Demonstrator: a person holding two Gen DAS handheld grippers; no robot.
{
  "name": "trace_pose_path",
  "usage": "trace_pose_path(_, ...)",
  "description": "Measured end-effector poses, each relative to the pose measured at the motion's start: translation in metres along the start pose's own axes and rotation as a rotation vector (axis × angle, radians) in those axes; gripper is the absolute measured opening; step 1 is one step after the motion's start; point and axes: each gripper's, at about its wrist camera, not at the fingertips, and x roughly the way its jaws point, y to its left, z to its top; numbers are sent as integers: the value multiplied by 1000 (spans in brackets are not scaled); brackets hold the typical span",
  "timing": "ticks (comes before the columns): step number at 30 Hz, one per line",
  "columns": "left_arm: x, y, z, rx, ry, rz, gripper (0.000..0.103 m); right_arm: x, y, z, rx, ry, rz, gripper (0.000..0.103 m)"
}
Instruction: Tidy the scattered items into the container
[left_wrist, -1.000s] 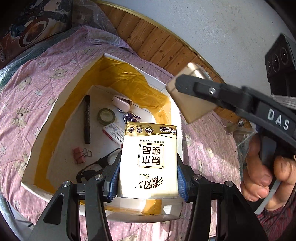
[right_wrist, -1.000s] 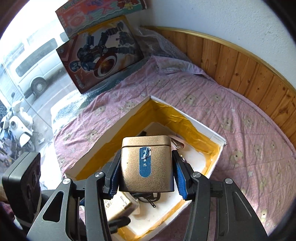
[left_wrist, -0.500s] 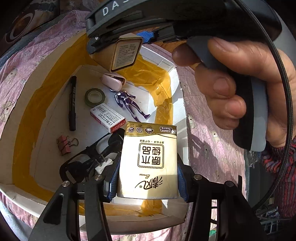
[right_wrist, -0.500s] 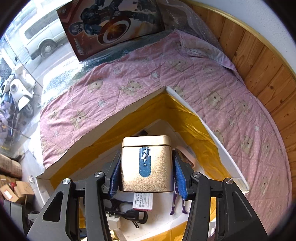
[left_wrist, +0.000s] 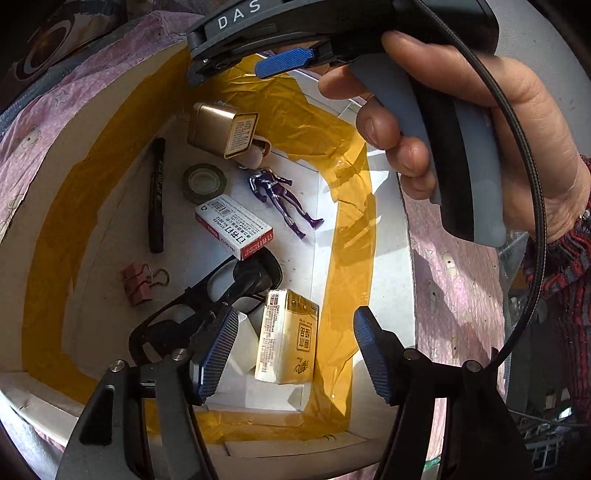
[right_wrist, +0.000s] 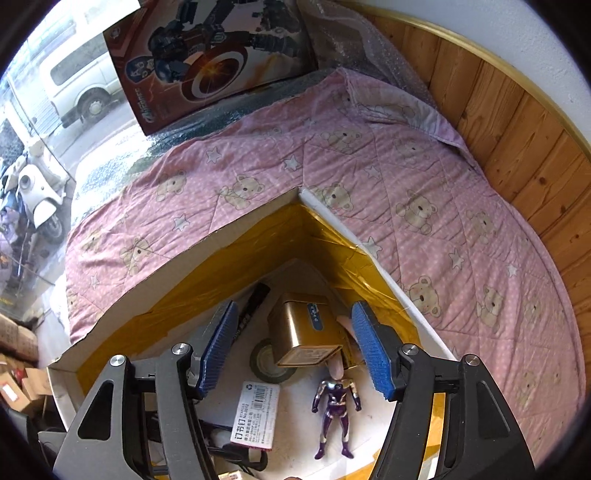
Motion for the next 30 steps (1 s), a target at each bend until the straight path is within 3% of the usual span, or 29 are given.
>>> trace_pose_path(8,-12,-14,-2,56,-45,44,66,-29,2,-21,21,6,-20,67)
trace_pose_path(18,-46,-18,-11,121,-167,262,73,-78,26,-92,-84,9,-243,67)
trace_pose_path(23,-60,-15,-24,102,-197,300,73,-93,46,-130,-92,46,-225,67)
trace_pose_path(30,-83,-25,-40,121,-251,325,73,-116,68,-161,-53,18,-198,67)
